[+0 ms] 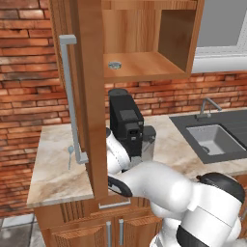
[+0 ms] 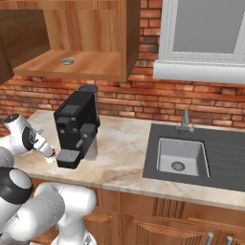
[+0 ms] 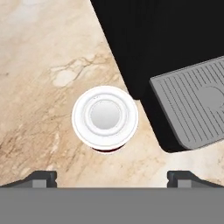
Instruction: Restock the canned food cabinet by taking the new fresh canned food from the counter and placing it in the cabinet. Then, take the old canned food from the cabinet and place it on the counter.
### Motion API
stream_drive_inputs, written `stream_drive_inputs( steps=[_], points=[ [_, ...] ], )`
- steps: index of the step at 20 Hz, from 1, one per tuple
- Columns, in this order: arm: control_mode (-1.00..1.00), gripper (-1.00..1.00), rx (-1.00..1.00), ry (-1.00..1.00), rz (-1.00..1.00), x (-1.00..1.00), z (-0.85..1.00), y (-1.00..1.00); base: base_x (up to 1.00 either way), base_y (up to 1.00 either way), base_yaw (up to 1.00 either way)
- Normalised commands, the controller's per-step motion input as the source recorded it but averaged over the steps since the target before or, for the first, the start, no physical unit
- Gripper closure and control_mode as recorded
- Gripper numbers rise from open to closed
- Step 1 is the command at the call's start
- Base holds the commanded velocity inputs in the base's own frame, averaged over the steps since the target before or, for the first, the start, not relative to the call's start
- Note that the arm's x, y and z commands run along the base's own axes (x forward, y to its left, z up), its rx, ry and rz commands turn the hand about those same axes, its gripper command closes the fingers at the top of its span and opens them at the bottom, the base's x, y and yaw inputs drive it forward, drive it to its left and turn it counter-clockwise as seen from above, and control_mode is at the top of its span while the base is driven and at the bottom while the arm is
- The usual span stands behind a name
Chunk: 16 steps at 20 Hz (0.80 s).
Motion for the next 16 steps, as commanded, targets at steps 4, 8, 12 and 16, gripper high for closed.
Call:
stream_drive_inputs(
  steps=[4,8,12,16],
  points=[
    [-1.00,-1.00,0.00,0.00,-0.03,0.08,-0.09,-0.07,0.00,0.00,0.00],
    [-1.00,-1.00,0.00,0.00,-0.03,0.10,-0.10,-0.03,0.00,0.00,0.00],
    [-1.00,-1.00,0.00,0.00,-0.03,0.09,-0.09,-0.02,0.00,0.00,0.00],
    [-1.00,-1.00,-0.01,0.00,-0.01,0.11,-0.04,0.00,0.00,0.00,0.00]
  ],
)
